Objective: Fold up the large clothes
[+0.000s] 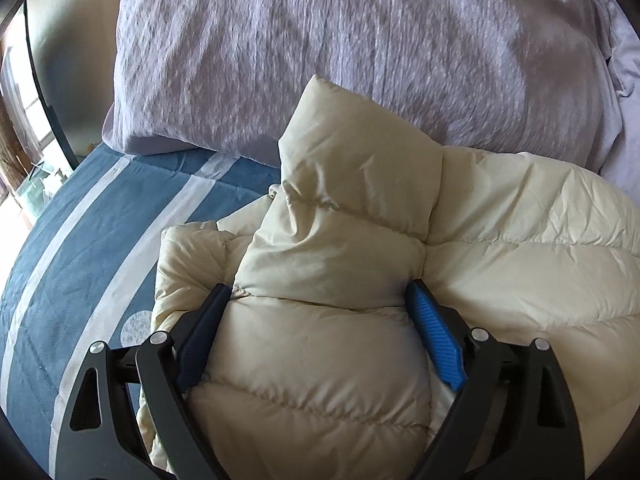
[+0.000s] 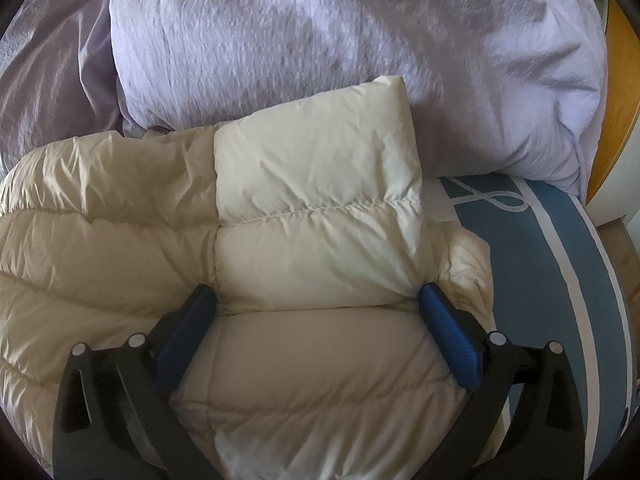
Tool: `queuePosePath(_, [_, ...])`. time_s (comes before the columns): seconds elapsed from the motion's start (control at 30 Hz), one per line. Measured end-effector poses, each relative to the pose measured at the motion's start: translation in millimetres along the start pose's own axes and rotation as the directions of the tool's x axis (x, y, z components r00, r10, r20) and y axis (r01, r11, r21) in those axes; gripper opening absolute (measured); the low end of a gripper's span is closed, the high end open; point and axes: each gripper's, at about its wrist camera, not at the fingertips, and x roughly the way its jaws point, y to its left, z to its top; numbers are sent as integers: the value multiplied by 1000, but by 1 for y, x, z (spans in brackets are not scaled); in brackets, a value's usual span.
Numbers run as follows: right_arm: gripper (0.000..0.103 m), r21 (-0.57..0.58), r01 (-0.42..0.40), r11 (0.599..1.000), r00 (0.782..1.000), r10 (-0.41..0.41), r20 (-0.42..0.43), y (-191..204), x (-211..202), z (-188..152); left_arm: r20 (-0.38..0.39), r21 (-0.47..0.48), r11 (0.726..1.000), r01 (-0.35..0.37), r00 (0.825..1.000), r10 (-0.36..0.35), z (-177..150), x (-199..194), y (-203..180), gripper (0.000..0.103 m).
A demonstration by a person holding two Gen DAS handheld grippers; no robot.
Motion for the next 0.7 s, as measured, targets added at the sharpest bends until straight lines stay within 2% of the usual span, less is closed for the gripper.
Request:
queuePosePath(0.47, [101,5,-2,1000,1000,2,-5,1,3,5,-4,-8,1000,9,1000,-9,0,7,4,91])
queuePosePath(0.63, [101,23,-7,1000,1000,6,22,-5,-6,1,3,-2,1000,-1,1000,1,-3,3,2,91])
queuePosePath(0.7, [100,17,14,1000,999,-15,39,-4,-16,0,1,-1,1000,-7,1000,7,-2,-1,1,90])
